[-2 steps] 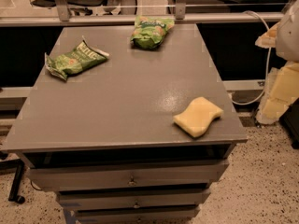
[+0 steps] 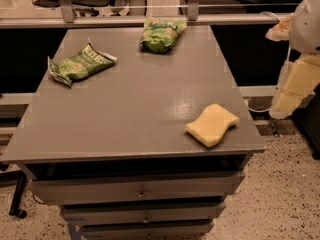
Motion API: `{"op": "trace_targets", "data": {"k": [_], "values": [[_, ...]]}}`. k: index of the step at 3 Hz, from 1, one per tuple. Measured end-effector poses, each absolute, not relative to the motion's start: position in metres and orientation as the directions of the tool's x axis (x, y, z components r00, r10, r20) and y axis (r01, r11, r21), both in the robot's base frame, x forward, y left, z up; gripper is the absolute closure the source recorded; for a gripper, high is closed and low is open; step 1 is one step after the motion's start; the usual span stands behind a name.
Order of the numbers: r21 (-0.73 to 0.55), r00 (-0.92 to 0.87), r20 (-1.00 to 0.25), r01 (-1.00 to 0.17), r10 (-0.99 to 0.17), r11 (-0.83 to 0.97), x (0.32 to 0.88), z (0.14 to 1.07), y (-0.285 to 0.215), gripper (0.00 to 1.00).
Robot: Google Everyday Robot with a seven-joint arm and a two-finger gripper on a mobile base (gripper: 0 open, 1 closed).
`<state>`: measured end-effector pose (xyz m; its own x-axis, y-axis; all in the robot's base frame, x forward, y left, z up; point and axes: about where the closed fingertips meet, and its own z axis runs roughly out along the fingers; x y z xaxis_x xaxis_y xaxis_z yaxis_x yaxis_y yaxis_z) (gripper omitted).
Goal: Move green rice chip bag near green jalapeno chip bag
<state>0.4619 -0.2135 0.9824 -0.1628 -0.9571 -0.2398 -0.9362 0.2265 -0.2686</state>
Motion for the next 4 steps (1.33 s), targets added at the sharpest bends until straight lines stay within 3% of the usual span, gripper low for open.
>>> {"op": "trace_targets", "data": {"k": [2, 3, 4], "values": [[-0.362, -0.036, -0.42, -0.91, -0.907, 0.203, 0.574, 0.99, -0.147, 0.0], [-0.418, -0.019, -0.529, -0.864, -0.849, 0.28, 0.642, 0.983, -0.121, 0.0], [-0.418, -0.019, -0.529, -0.864, -0.849, 0.28, 0.642, 0.983, -0.121, 0.0]]}}
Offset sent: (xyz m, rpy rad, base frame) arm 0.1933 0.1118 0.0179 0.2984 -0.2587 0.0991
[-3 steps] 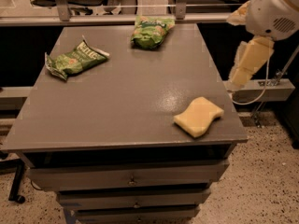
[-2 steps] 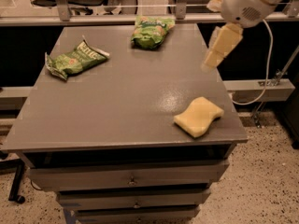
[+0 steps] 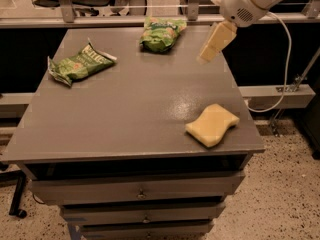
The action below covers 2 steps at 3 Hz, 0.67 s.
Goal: Move green rice chip bag near green jalapeno chip bag
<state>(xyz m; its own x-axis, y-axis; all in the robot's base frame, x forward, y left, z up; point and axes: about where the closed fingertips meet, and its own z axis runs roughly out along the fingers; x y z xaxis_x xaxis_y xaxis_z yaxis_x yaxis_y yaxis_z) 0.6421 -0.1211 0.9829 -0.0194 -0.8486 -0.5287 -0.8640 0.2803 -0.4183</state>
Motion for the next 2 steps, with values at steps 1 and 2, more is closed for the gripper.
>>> {"op": "trace_targets", "data": {"k": [1, 2], "values": [[-0.421, -0.015, -0.559, -0.856, -0.829, 0.3, 0.65, 0.979, -0.11, 0.0], [-0.414, -0.024, -0.629, -0.835, -0.777, 0.361, 0.676, 0.965, -0.083, 0.0]]}}
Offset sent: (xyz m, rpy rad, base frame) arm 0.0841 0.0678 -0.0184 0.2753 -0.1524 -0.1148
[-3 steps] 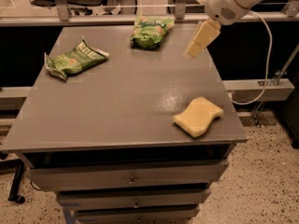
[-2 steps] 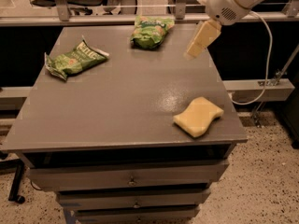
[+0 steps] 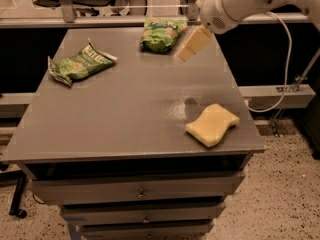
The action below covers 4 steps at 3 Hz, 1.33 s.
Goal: Move green rice chip bag near green jalapeno chip bag
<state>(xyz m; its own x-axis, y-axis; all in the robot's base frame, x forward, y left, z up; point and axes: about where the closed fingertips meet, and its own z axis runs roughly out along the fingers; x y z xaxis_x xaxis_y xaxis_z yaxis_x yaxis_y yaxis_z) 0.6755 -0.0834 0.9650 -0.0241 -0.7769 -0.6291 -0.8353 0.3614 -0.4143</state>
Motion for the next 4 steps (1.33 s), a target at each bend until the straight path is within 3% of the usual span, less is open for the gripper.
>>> {"op": "trace_targets", "data": {"k": [2, 4], "values": [[-0.396, -0.056, -0.772, -0.737, -0.633, 0.548, 0.761, 0.951, -0.05, 0.0], [-0.354, -0.114, -0.821, -0.667, -0.559, 0.656, 0.815, 0.925, -0.029, 0.0]]}}
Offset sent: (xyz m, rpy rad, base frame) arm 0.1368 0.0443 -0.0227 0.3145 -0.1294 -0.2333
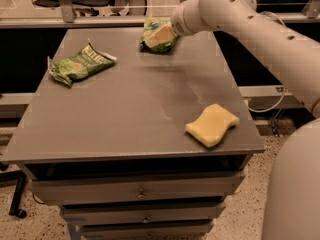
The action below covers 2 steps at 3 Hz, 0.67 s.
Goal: Move green rice chip bag near green jalapeno chip bag
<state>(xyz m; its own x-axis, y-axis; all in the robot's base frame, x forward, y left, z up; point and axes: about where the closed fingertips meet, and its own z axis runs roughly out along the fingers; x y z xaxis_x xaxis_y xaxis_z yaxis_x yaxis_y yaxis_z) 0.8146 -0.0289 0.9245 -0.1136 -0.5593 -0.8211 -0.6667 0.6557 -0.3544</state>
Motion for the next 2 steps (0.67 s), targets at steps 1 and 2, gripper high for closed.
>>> {"op": "trace_targets", "data": {"k": [1, 2], "values": [[-0.327, -0.133, -0.837, -0.658, -0.531, 0.679, 0.8247, 0.9166, -0.0265, 0.0], [-0.292, -0.128, -0.858, -0.674, -0.497, 0.678, 0.8244, 0.9152, -0.0175, 0.0]]}}
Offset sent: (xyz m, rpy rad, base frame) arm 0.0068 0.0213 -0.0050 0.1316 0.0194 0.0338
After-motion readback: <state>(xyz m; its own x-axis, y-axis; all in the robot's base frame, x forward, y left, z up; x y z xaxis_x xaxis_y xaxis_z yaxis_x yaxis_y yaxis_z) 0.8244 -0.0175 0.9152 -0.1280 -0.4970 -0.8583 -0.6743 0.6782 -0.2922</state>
